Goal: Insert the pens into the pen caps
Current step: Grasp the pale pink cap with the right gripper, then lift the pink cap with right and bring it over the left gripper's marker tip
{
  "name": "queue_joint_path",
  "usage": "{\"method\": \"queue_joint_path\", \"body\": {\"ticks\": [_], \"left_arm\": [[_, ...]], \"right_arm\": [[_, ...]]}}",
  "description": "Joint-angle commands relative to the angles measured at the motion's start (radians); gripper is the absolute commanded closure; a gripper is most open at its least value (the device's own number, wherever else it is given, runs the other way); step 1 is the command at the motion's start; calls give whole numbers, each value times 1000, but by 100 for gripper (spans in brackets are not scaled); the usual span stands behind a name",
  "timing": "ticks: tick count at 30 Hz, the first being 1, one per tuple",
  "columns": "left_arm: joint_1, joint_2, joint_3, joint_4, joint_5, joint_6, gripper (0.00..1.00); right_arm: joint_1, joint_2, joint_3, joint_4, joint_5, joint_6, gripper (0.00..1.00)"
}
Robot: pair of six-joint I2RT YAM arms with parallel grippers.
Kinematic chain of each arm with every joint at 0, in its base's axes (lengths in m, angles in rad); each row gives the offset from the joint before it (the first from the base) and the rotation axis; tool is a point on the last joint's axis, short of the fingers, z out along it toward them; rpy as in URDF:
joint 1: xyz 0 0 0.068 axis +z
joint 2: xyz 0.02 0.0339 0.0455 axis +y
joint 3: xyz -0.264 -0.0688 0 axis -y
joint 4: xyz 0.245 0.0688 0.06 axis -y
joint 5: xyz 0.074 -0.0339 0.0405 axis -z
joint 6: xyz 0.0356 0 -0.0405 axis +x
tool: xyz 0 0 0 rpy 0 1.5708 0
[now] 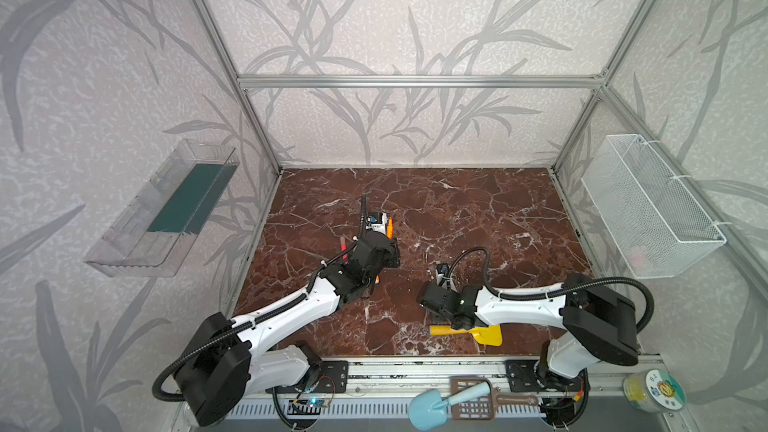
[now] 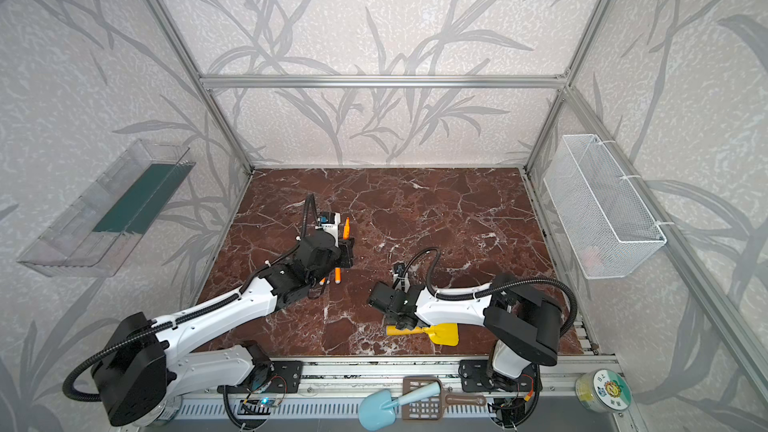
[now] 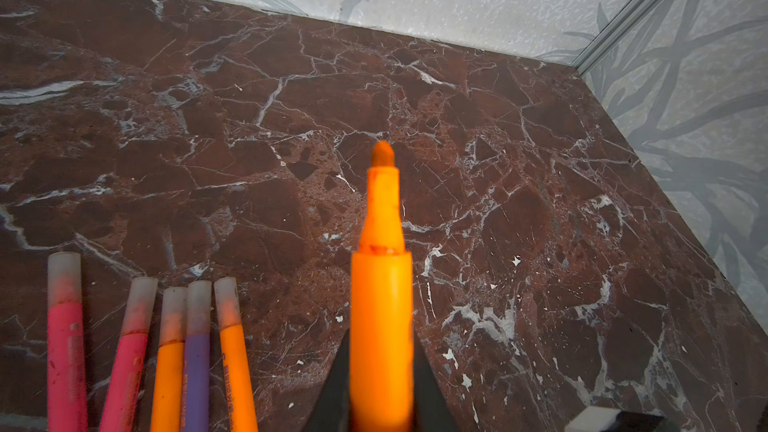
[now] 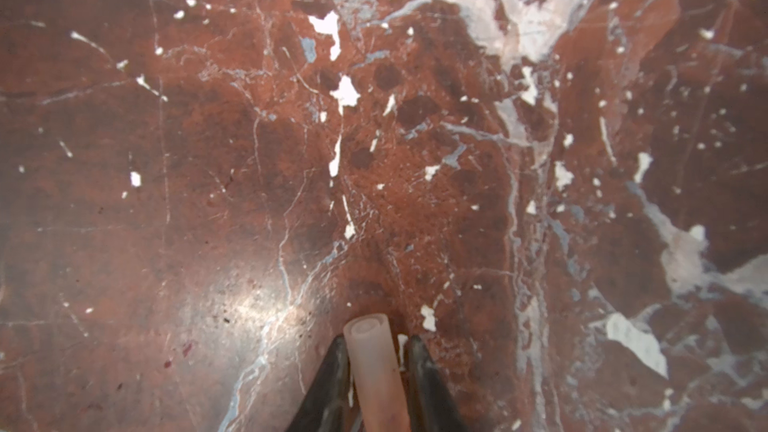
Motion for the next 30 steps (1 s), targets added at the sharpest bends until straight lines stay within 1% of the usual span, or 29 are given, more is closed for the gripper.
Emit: {"method": "queue_joint_path", "body": {"ticks": [1, 4, 7, 9, 12, 15, 20, 23, 25, 26, 28, 30], "left_arm": [[0, -15, 1, -14, -22, -7, 100], [0, -15, 0, -14, -22, -6, 100], [0, -15, 1, -14, -22, -7, 100], [0, -15, 1, -14, -22, -7, 100], [-1, -18, 1, -15, -20, -7, 100], [0, -24, 0, -15, -18, -6, 100], [-1, -23, 0, -16, -19, -7, 100], [0, -25, 7, -22, 0, -10, 100], [1, -40, 13, -40, 39, -41, 100], [4, -52, 15, -50, 82, -81, 100], [7, -81, 0, -43, 208, -183, 100], [5, -109, -56, 51, 354, -257, 100]], "right_arm": [[7, 36, 9, -50, 28, 13, 76], [2, 58, 20, -47, 38, 11, 76], [-4, 83, 38, -56, 33, 6, 70], [-4, 89, 42, -55, 29, 6, 69], [-5, 82, 36, -51, 27, 5, 79], [-4, 56, 19, -46, 25, 11, 84], [-5, -10, -12, -42, 40, 22, 85], [-20, -62, -27, -41, 63, 29, 85], [-54, -122, -33, -36, 75, 24, 85], [-83, -170, -41, -21, 68, 10, 85], [-158, -277, -65, 34, 30, -14, 85], [-215, -398, -105, 119, -5, -33, 84]]}}
